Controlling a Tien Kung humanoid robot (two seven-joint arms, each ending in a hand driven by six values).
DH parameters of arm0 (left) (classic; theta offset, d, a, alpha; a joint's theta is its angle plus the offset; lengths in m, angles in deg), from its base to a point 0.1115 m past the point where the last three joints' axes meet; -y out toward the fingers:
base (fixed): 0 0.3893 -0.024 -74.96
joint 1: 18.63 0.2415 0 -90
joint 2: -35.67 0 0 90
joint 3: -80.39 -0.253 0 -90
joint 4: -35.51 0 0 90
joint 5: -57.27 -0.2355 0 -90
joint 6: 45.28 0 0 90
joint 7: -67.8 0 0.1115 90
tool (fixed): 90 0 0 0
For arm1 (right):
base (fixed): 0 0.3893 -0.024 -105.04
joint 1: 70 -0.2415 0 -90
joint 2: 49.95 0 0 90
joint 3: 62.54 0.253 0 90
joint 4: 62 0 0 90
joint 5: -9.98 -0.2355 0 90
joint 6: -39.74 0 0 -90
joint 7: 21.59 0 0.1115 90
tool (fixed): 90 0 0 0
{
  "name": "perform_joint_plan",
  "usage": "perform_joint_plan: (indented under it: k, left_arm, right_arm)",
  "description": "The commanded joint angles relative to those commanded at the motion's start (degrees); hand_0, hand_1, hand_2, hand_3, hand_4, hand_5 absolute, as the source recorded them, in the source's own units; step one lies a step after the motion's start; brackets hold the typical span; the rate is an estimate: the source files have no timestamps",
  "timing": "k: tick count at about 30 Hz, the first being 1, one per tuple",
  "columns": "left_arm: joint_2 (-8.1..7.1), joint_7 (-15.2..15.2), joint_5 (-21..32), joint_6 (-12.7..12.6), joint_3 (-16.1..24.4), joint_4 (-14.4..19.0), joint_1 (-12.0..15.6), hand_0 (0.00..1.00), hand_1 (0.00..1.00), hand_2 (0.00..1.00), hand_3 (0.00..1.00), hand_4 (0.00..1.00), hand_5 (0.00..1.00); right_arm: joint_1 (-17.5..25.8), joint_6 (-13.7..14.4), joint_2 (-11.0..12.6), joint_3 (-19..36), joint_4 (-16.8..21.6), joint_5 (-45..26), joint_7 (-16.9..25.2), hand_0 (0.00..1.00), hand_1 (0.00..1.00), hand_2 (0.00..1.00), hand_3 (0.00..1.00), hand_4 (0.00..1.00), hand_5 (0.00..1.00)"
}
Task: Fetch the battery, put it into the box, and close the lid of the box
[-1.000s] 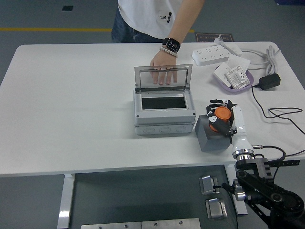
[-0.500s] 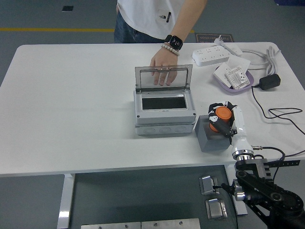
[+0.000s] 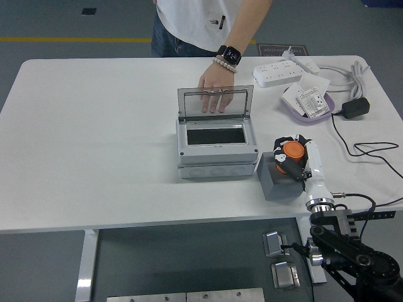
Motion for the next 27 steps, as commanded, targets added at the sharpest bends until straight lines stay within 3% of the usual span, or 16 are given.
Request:
perform_joint_plan:
  k: [6,7,27]
  left_arm:
    - [-0.03,0.1,-0.5,-0.1,0.2,0.0,0.0,0.389,0.593,0.527,0.484,0.002,0.002]
    - [-0.04,0.1,-0.5,-0.1,0.1,0.0,0.0,0.39,0.593,0.527,0.483,0.002,0.002]
    - [-0.17,0.5,-1.4,0.0,0.5,0.0,-0.2,0.392,0.594,0.526,0.485,0.002,0.002]
  right_arm:
    - [-0.7,0.0,0.0,0.2,0.0,0.5,-0.4,0.266,0.258,0.255,0.228,0.002,0.002]
    - [-0.9,0.0,0.0,0.3,0.0,0.7,-0.5,0.223,0.241,0.241,0.231,0.002,0.002]
    - [-6.9,0.0,0.3,1.7,-0.7,4.6,-4.1,0.231,0.232,0.239,0.272,0.002,0.002]
